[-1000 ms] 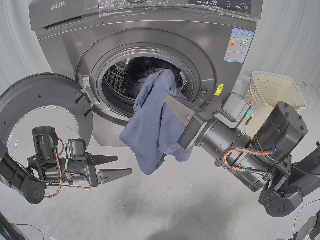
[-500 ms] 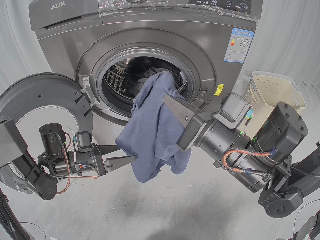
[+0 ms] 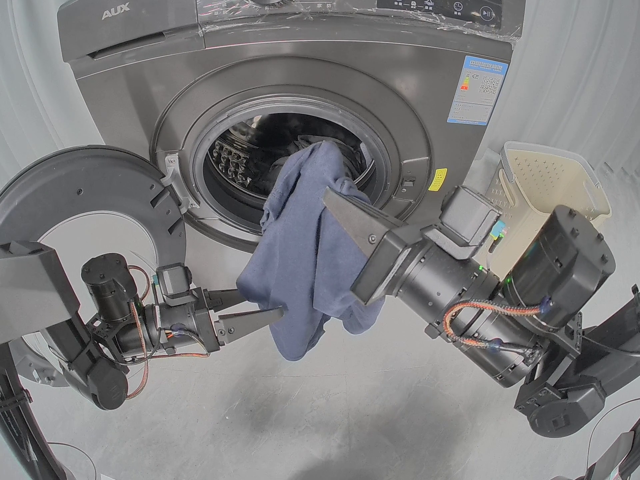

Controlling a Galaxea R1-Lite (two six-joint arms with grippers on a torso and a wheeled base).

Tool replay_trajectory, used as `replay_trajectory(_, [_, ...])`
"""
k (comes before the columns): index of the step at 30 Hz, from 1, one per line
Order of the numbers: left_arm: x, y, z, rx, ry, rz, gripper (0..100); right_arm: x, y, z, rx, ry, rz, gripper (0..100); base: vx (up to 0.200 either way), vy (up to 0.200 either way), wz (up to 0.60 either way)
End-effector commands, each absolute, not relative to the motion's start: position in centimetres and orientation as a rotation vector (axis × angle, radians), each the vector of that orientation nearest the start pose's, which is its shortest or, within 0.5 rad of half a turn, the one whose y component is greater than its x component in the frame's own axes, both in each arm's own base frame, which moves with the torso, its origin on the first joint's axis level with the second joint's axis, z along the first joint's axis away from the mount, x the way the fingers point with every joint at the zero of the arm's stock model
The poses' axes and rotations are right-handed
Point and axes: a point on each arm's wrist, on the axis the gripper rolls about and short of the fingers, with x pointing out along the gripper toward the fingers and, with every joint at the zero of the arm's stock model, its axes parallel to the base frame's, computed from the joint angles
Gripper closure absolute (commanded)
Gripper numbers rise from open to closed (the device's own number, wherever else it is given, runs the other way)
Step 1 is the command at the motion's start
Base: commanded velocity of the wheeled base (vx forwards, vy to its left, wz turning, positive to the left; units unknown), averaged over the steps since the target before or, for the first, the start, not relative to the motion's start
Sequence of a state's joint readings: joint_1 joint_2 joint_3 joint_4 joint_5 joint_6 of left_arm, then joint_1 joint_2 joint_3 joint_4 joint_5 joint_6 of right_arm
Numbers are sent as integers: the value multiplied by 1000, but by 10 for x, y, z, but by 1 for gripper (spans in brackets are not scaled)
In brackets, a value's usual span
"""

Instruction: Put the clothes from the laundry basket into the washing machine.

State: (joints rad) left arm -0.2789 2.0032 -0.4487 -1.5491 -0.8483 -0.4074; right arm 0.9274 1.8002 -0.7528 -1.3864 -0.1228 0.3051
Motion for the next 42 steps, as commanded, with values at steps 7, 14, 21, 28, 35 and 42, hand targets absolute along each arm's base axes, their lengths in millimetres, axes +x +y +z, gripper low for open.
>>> replay_trajectory(7, [287,-100,93,-367,247,-1103,100,192,253,211,459,-174,840,100,0,0,0])
replay_trajectory(14, [290,-101,95,-367,235,-1107,100,192,252,211,452,-177,839,100,0,0,0])
replay_trajectory(21, [289,-98,96,-367,233,-1101,100,191,252,212,451,-181,839,100,0,0,0])
replay_trajectory(28, [289,-100,98,-379,235,-1106,0,191,252,212,448,-180,839,100,0,0,0])
replay_trajectory(35, [299,-104,98,-392,227,-1110,0,189,254,211,447,-177,848,100,0,0,0])
replay_trajectory(42, [305,-111,100,-401,215,-1128,0,188,254,211,446,-177,851,100,0,0,0])
